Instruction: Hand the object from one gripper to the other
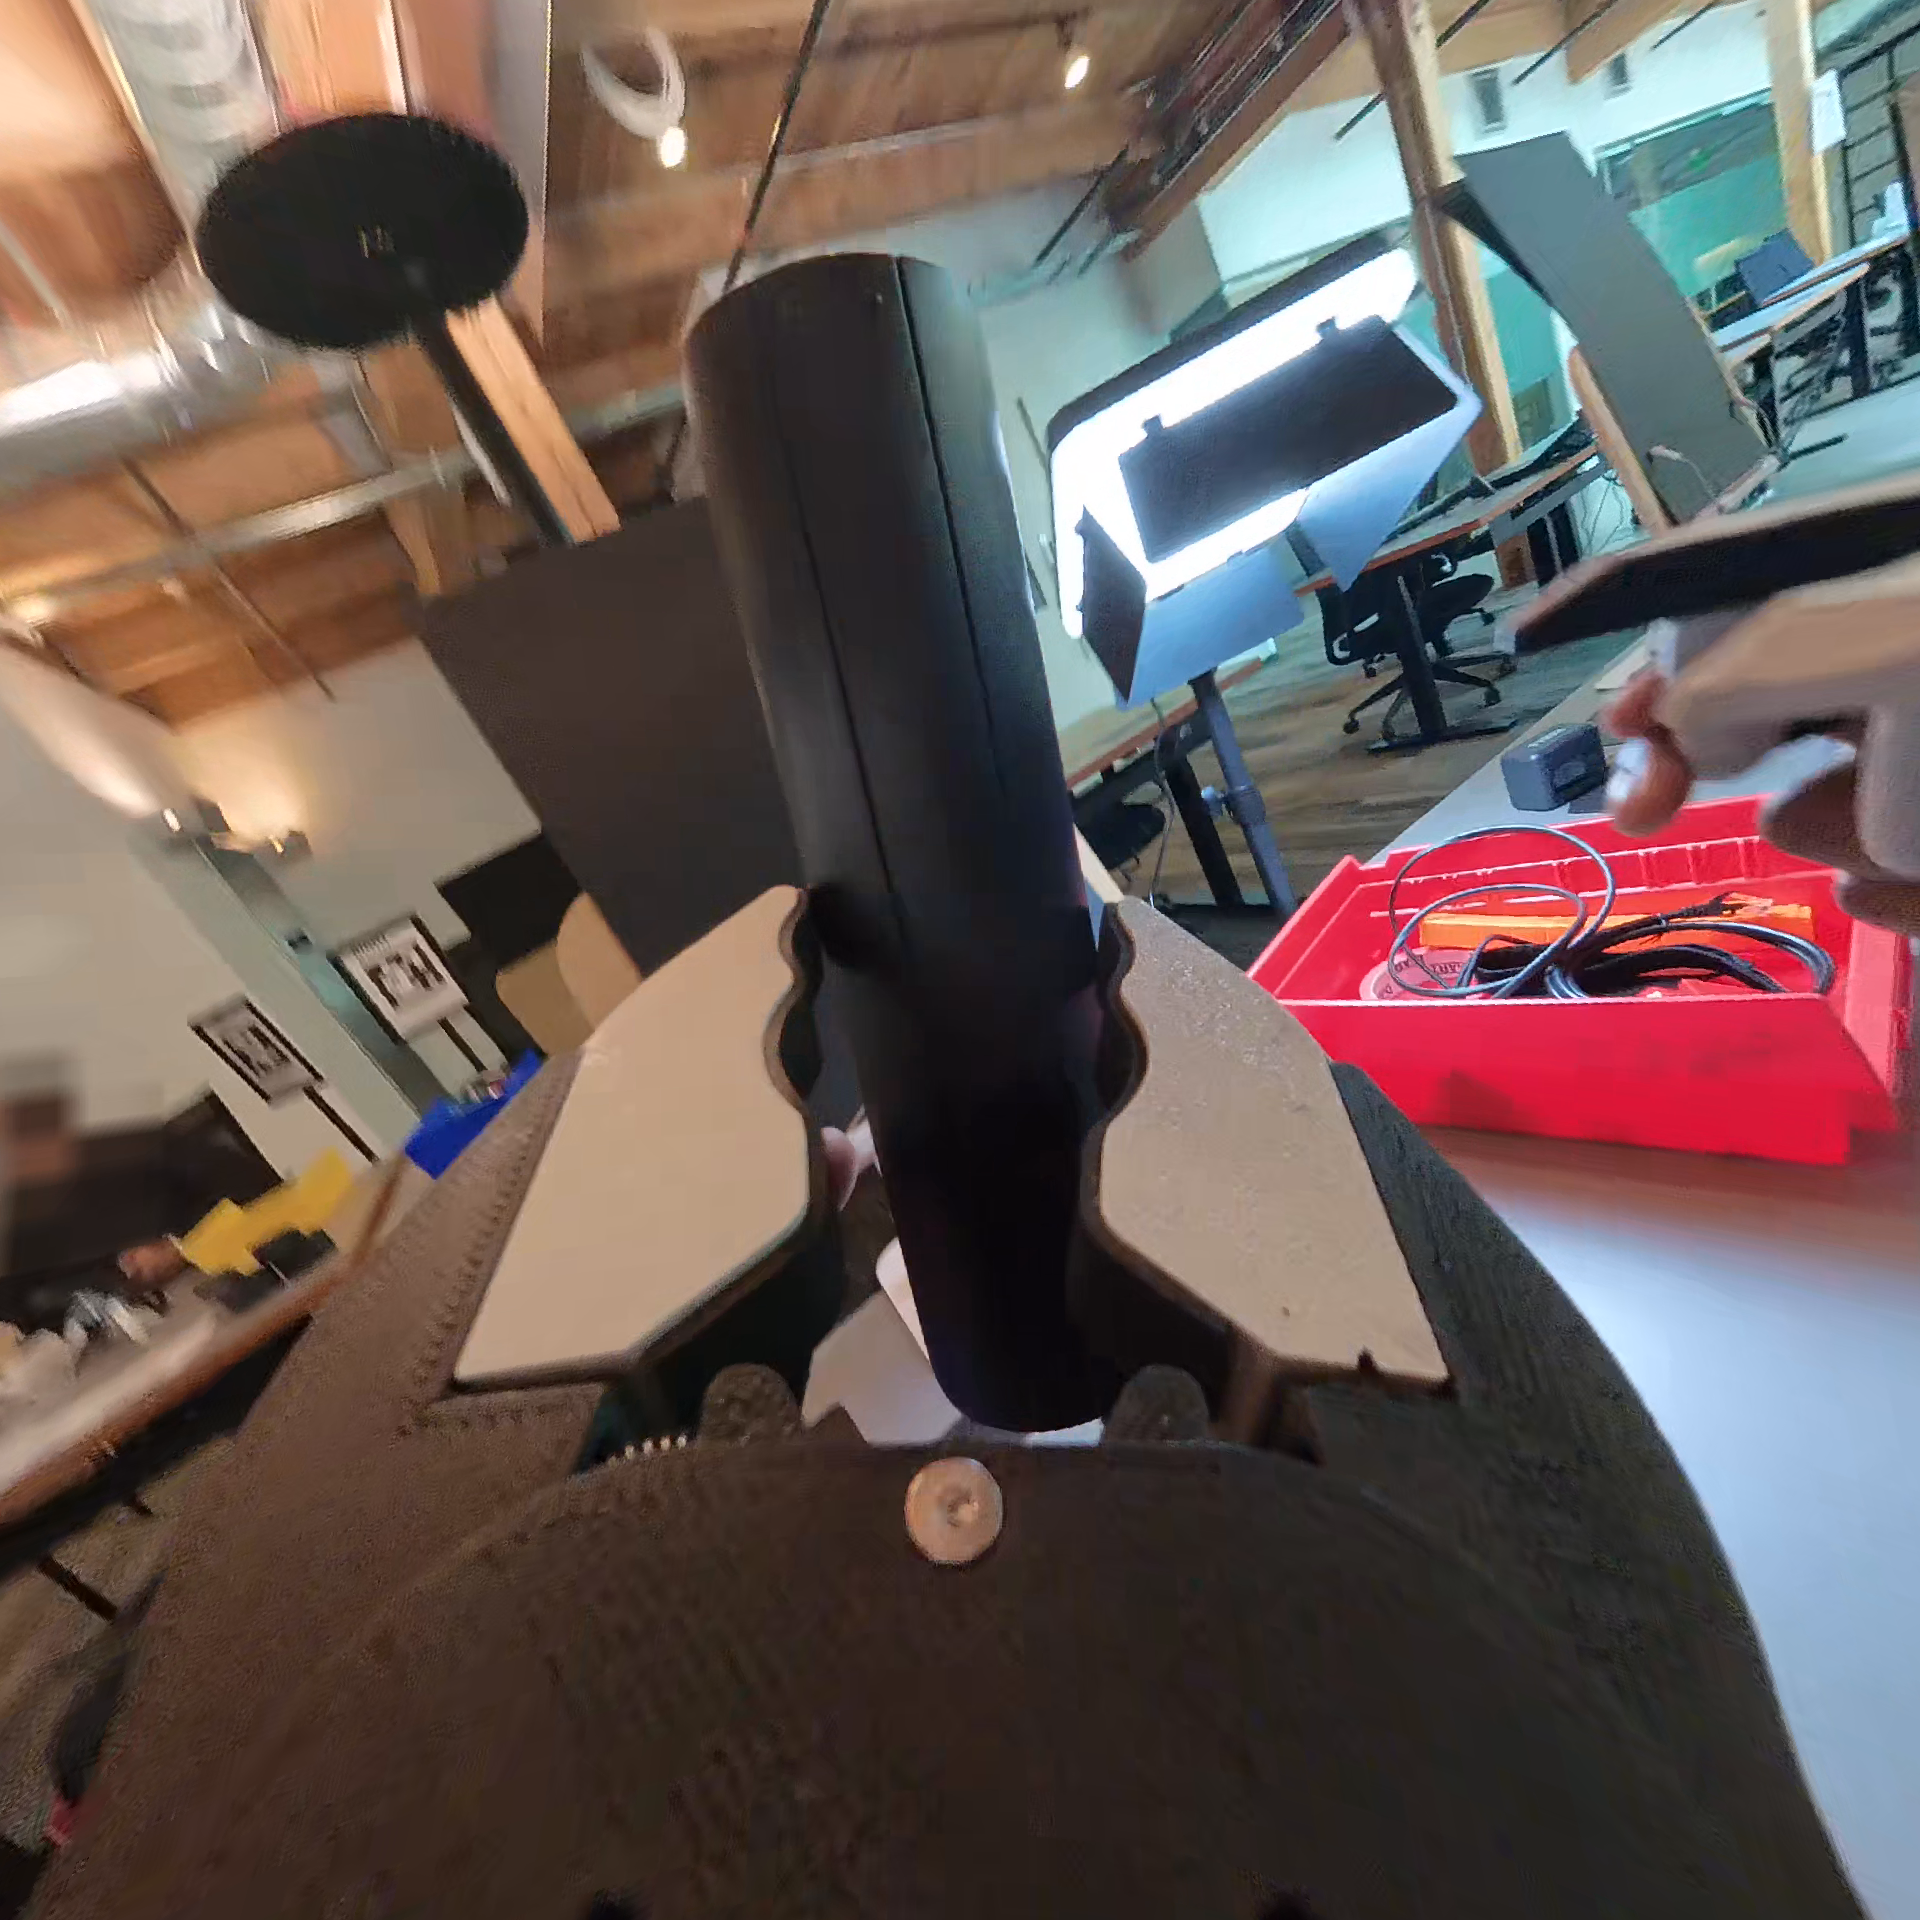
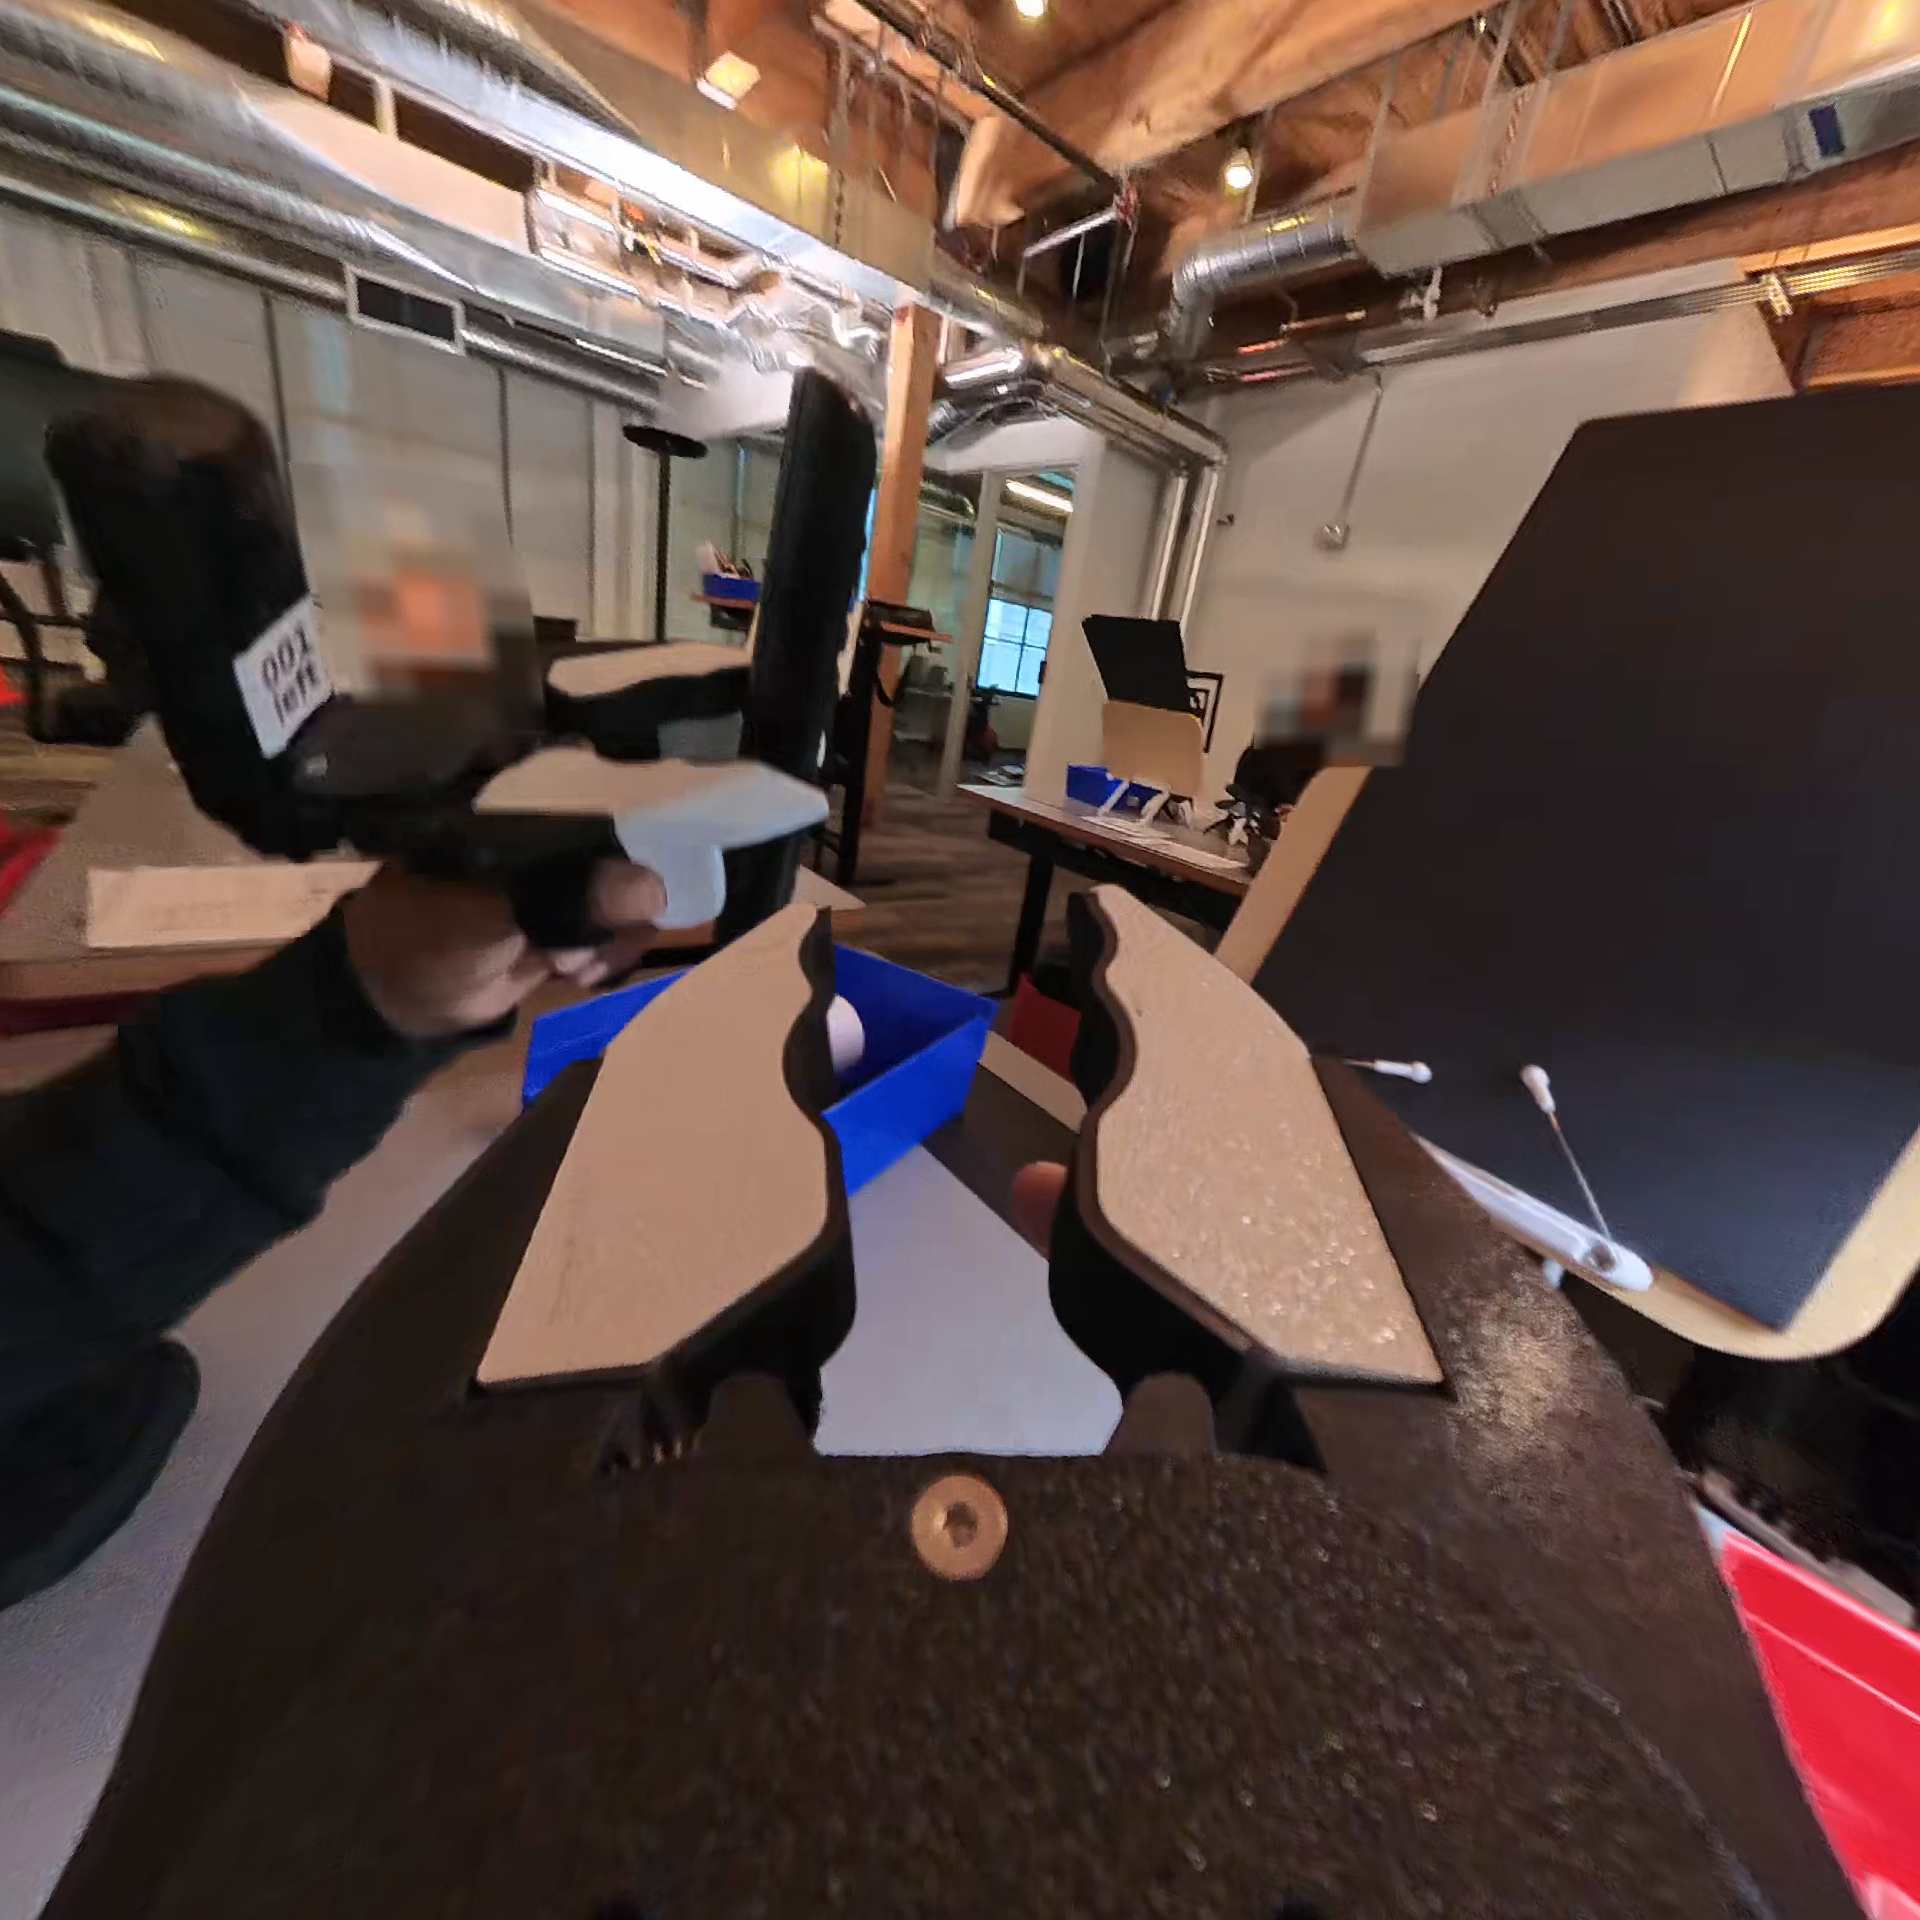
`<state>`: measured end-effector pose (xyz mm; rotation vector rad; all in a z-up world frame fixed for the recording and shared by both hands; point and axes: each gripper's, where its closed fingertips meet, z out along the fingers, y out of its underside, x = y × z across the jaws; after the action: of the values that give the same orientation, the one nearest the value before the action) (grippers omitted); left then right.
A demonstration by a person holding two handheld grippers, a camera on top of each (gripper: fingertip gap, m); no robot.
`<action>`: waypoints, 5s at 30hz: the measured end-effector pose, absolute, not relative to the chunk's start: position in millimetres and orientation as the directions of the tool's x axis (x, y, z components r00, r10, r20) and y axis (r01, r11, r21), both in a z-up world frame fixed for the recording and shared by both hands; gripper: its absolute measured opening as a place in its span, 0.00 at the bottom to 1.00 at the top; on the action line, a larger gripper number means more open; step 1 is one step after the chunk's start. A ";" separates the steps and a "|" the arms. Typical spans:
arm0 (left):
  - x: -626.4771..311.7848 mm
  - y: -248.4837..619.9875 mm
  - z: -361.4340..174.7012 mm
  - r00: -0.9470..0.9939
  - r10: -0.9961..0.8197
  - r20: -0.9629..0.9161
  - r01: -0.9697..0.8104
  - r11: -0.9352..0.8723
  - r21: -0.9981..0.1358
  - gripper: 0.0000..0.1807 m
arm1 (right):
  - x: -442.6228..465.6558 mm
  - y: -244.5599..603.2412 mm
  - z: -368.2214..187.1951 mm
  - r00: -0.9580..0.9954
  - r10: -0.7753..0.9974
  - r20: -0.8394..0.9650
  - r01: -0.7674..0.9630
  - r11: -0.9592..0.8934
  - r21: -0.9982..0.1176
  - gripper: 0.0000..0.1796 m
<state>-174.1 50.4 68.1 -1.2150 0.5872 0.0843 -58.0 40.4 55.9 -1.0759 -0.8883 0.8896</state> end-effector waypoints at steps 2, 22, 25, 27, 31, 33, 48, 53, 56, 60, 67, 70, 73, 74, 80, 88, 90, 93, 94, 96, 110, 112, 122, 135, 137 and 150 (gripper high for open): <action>-152.1 40.6 61.1 0.812 -0.214 -0.542 -0.428 0.412 -0.804 0.29 | -58.0 33.3 56.4 0.345 0.922 0.175 -0.154 0.239 -0.959 0.25; -66.9 43.0 -24.4 0.650 -0.449 -0.613 -0.487 0.373 -0.790 0.26 | -73.8 27.1 3.6 0.219 0.918 0.330 0.048 0.328 -0.943 0.15; -65.8 38.8 -25.6 0.653 -0.593 -0.472 -0.363 0.302 -0.882 0.29 | -68.9 35.7 0.3 0.259 0.880 0.397 0.095 0.386 -0.917 0.15; -67.9 32.8 -18.8 0.641 -0.680 -0.355 -0.247 0.255 -0.935 0.31 | -64.5 44.1 -0.7 0.300 0.848 0.437 0.129 0.417 -0.900 0.14; -72.4 23.7 -1.0 0.636 -0.737 -0.229 -0.098 0.217 -0.971 0.32 | -63.4 51.9 -4.7 0.349 0.784 0.513 0.190 0.477 -0.858 0.14; -70.5 22.7 1.9 0.652 -0.718 -0.244 -0.101 0.237 -0.966 0.32 | -68.2 50.0 -7.2 0.356 0.757 0.548 0.212 0.506 -0.836 0.14; -72.1 24.8 7.4 0.733 -0.598 -0.325 -0.110 0.366 -0.924 0.26 | -91.4 36.8 -10.3 0.453 0.565 0.689 0.298 0.633 -0.715 0.14; -93.5 25.9 21.4 0.709 -0.693 -0.130 0.134 0.313 -0.940 0.26 | -89.7 48.0 -19.9 0.435 0.551 0.712 0.338 0.633 -0.696 0.21; -107.9 27.3 29.0 0.667 -0.745 -0.010 0.283 0.266 -0.921 0.26 | -89.7 61.6 -34.6 0.420 0.553 0.720 0.392 0.605 -0.693 0.22; -115.3 29.9 31.8 0.600 -0.792 0.115 0.415 0.185 -0.891 0.26 | -94.3 69.4 -50.5 0.413 0.568 0.712 0.409 0.582 -0.703 0.18; -129.9 52.7 11.9 0.557 -0.795 0.238 0.390 -0.002 -0.921 0.25 | -78.1 85.8 -54.1 0.368 0.526 0.767 0.513 0.573 -0.639 0.14; -146.7 64.1 -1.6 0.686 -0.719 0.110 0.192 0.033 -0.981 0.29 | -68.5 95.8 -63.8 0.318 0.527 0.788 0.598 0.533 -0.598 0.14; -158.7 65.6 -10.6 0.778 -0.598 -0.192 -0.153 0.116 -0.981 0.33 | -63.3 100.8 -72.1 0.282 0.550 0.786 0.637 0.505 -0.582 0.14; -161.2 65.6 -15.0 0.775 -0.540 -0.327 -0.299 0.143 -0.944 0.33 | -62.6 101.8 -74.9 0.269 0.549 0.792 0.649 0.504 -0.570 0.14; -142.4 64.9 -52.3 0.520 -0.409 -0.750 -0.772 0.151 -0.618 0.29 | -64.8 100.4 -99.5 0.151 0.563 0.813 0.724 0.497 -0.479 0.14; -122.1 70.9 -106.3 0.262 -0.471 -0.842 -0.907 0.178 -0.382 0.16 | -73.2 75.2 -112.9 -0.001 0.619 0.786 0.666 0.586 -0.461 0.14; -121.6 71.3 -111.8 0.244 -0.486 -0.839 -0.913 0.177 -0.368 0.14 | -73.9 69.5 -108.5 -0.010 0.620 0.784 0.633 0.611 -0.475 0.14; -118.3 69.8 -105.3 0.271 -0.483 -0.832 -0.884 0.216 -0.414 0.13 | -71.6 66.1 -98.1 0.007 0.615 0.789 0.592 0.633 -0.499 0.13; -117.1 68.8 -100.7 0.280 -0.474 -0.835 -0.873 0.237 -0.427 0.13 | -71.2 64.8 -93.0 0.022 0.613 0.790 0.571 0.641 -0.513 0.14; -116.3 67.2 -92.7 0.298 -0.453 -0.840 -0.853 0.269 -0.447 0.13 | -70.0 61.8 -79.9 0.064 0.620 0.782 0.517 0.650 -0.557 0.15; -111.5 59.2 -80.9 0.397 -0.509 -0.764 -0.728 0.332 -0.599 0.15 | -70.6 41.2 -62.0 0.055 0.629 0.775 0.370 0.708 -0.601 0.14; -99.2 53.0 -78.9 0.377 -0.510 -0.773 -0.724 0.358 -0.589 0.18 | -76.3 38.1 -68.7 0.032 0.613 0.789 0.387 0.720 -0.576 0.14; -80.2 35.7 -75.7 0.323 -0.534 -0.781 -0.651 0.474 -0.593 0.14 | -85.0 20.4 -61.2 0.033 0.637 0.770 0.295 0.730 -0.617 0.16; -64.4 6.4 -53.3 0.348 -0.710 -0.612 -0.372 0.495 -0.786 0.13 | -70.9 -5.2 -35.9 -0.106 0.898 0.426 -0.001 0.429 -0.903 0.15; -66.0 8.8 -56.0 0.353 -0.725 -0.591 -0.391 0.460 -0.798 0.14 | -71.7 -3.9 -37.6 -0.086 0.884 0.460 0.039 0.465 -0.885 0.14; -61.8 -14.6 -26.4 0.343 -0.732 -0.588 -0.257 0.530 -0.809 0.14 | -66.8 -21.6 -13.8 -0.080 0.873 0.481 0.000 0.483 -0.876 0.21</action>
<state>-61.8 -14.6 -26.4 -1.0152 1.2240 -0.3900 -66.8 -21.6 -13.8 -0.8050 -1.4765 0.8718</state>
